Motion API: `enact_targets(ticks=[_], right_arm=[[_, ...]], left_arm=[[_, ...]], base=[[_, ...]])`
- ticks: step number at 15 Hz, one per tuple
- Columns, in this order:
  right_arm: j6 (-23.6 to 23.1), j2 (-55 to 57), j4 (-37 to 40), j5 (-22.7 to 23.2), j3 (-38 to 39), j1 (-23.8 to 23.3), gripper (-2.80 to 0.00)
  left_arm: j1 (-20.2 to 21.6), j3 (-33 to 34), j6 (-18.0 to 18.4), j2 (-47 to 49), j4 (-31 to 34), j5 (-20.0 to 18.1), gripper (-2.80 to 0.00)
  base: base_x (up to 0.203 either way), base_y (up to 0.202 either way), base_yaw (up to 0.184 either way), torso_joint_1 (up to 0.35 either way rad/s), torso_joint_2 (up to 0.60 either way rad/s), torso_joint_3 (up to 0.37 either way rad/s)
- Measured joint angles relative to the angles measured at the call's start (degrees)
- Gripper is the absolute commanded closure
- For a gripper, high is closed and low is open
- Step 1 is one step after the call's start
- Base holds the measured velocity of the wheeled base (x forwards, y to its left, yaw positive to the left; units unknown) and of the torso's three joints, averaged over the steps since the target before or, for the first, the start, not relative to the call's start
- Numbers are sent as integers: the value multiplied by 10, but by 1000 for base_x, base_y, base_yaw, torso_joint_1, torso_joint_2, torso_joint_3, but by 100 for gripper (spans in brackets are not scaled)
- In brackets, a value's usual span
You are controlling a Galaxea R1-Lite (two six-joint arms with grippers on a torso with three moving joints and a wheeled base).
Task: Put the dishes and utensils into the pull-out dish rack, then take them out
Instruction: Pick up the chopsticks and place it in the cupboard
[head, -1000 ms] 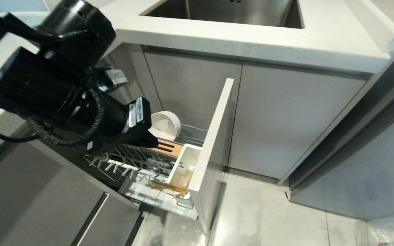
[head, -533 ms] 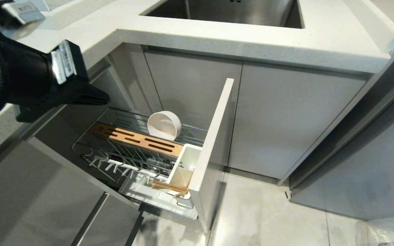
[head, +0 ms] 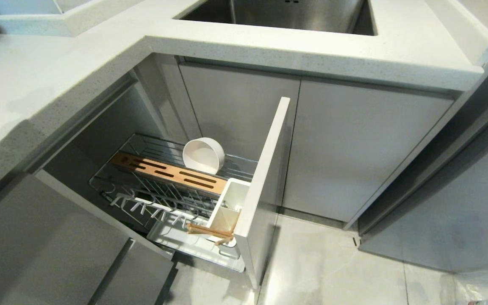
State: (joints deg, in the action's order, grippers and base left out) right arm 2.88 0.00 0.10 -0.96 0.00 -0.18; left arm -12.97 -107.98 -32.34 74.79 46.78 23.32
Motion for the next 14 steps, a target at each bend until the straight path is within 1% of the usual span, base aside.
enact_targets(ticks=[3, 4, 6, 8, 11, 14], right_arm=[[0, 0, 0, 0, 0, 0, 0], [0, 0, 0, 0, 0, 0, 0], [0, 0, 0, 0, 0, 0, 0], [0, 0, 0, 0, 0, 0, 0], [0, 0, 0, 0, 0, 0, 0], [0, 0, 0, 0, 0, 0, 0]], left_arm=[[104, -11, 3, -6, 0, -6, 0], [131, -11, 2, -6, 1, -15, 0], [184, -9, 0, -6, 2, -48, 0], [224, -7, -5, -5, 3, -78, 0], [292, 5, -6, -3, 5, -107, 0], [344, 15, -5, 4, 16, -110, 0]], base=[[0, 0, 0, 0, 0, 0], [0, 0, 0, 0, 0, 0], [0, 0, 0, 0, 0, 0], [0, 0, 0, 0, 0, 0], [0, 0, 0, 0, 0, 0], [0, 0, 0, 0, 0, 0]])
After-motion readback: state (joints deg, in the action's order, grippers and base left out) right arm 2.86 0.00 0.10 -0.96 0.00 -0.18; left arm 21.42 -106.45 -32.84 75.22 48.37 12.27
